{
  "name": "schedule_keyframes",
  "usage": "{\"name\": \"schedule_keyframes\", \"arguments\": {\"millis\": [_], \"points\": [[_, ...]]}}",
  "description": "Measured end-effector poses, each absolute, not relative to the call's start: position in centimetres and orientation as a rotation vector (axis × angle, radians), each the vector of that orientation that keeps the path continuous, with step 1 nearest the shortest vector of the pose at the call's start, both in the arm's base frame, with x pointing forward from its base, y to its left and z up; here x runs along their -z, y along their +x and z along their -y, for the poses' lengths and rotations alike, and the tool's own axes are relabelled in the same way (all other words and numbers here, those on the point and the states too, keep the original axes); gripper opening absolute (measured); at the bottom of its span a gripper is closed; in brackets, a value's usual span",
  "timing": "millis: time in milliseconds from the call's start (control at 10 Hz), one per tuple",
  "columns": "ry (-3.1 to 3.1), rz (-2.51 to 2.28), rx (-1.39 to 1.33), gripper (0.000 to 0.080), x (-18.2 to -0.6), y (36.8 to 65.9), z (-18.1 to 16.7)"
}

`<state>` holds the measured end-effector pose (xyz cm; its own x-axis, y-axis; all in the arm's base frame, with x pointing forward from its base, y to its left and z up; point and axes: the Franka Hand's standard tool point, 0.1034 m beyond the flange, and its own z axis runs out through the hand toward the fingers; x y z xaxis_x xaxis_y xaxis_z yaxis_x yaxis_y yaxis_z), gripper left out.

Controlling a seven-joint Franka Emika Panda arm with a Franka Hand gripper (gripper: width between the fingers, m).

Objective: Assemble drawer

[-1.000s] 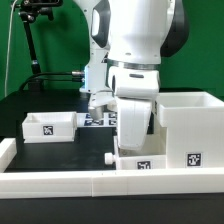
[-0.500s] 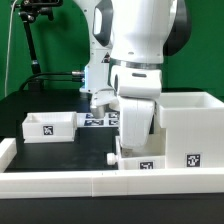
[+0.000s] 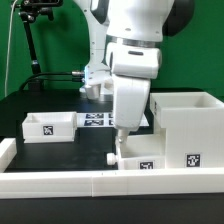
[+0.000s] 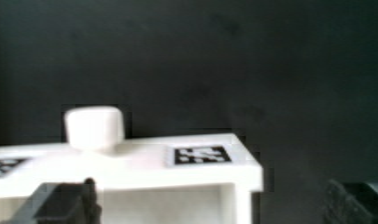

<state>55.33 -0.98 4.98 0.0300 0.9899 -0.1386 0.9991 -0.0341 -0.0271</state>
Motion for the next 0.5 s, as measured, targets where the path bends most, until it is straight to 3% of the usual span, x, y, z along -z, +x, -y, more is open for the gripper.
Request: {"name": "schedule_keyframes", "arguments": {"millis": [200,500], "points": [[2.183,-2.131,0.184,0.0646,-5.5,55.6,4.0],[2.195,-2.143,0.206,0.0649,-4.0,54.8,6.4]]}}
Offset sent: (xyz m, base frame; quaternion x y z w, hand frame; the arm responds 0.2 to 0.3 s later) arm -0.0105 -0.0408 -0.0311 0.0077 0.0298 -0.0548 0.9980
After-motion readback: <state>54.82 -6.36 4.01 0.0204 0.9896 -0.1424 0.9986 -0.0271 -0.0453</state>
